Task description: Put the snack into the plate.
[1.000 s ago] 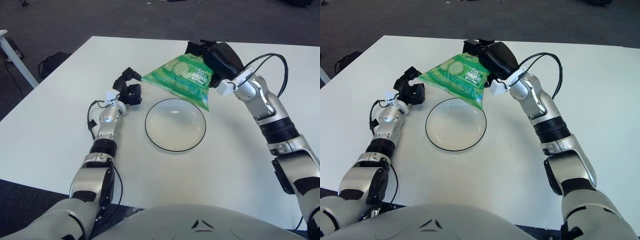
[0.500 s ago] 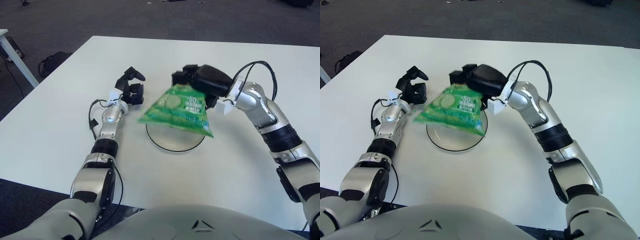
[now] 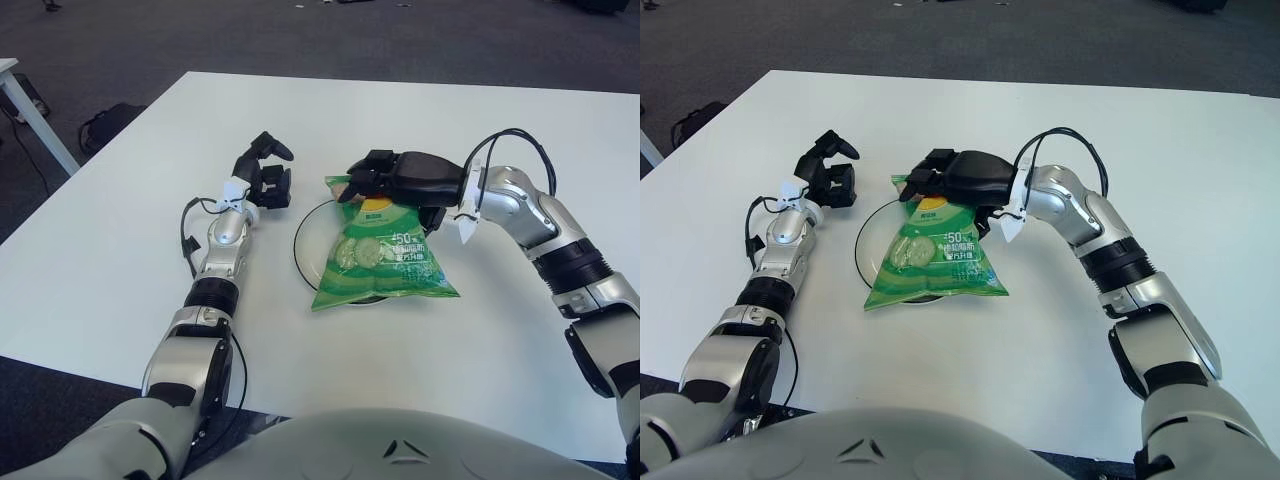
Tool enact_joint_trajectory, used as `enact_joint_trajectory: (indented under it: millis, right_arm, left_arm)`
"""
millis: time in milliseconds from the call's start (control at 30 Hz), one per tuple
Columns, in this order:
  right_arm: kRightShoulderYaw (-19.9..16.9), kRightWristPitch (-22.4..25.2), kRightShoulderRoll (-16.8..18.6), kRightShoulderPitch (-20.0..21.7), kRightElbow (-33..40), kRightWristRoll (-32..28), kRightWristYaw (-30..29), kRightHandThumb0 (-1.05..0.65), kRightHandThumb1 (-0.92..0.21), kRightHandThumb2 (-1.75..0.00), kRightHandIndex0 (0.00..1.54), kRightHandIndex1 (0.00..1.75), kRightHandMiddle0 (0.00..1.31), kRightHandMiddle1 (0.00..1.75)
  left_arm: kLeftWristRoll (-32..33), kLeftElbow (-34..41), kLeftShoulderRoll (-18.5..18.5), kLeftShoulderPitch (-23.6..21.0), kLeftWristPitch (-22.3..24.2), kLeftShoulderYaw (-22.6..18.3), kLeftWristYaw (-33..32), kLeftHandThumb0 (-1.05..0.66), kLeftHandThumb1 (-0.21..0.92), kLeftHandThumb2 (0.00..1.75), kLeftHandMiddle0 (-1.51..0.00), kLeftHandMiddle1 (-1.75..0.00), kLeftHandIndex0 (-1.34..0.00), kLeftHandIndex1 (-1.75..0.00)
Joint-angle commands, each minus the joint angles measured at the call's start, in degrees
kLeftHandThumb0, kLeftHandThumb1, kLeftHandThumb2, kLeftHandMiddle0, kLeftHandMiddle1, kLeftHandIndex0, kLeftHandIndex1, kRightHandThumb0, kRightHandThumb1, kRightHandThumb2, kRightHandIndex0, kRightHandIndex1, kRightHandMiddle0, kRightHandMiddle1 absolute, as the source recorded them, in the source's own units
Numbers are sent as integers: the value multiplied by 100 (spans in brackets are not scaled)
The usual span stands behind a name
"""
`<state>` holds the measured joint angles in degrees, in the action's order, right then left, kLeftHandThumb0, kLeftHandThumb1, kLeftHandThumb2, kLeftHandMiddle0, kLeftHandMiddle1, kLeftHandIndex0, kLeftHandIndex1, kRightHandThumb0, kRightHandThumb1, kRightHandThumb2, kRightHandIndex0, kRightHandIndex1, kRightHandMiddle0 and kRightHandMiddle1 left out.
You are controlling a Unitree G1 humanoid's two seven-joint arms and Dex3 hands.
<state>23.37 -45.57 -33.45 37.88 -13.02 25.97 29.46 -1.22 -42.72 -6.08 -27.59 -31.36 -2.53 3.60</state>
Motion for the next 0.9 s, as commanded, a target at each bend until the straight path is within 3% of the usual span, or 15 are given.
enact_joint_trajectory:
  millis: [0,300,867]
  right_arm:
    - [38,-60,-16,128,-76,-34,142,-71,-50,-68,0,0,0,20]
    - [70,40,-18,192,-24,-123,493,-75,-48,-63,0,0,0,7]
    - [73,329,-140,598,-24,-700,1648,-83,-48,-62,0,0,0,2]
  left_arm:
    - [-294,-439,168,777,-37,194,-216,-46,39,123,-125,-175,-55,-175]
    - [-571,-486,93,793,-196,327,-497,-46,38,123,-125,-175,-56,-175]
    - [-249,-565,104,747,-268,264,-89,-50,26,139,-127,-175,-66,-175]
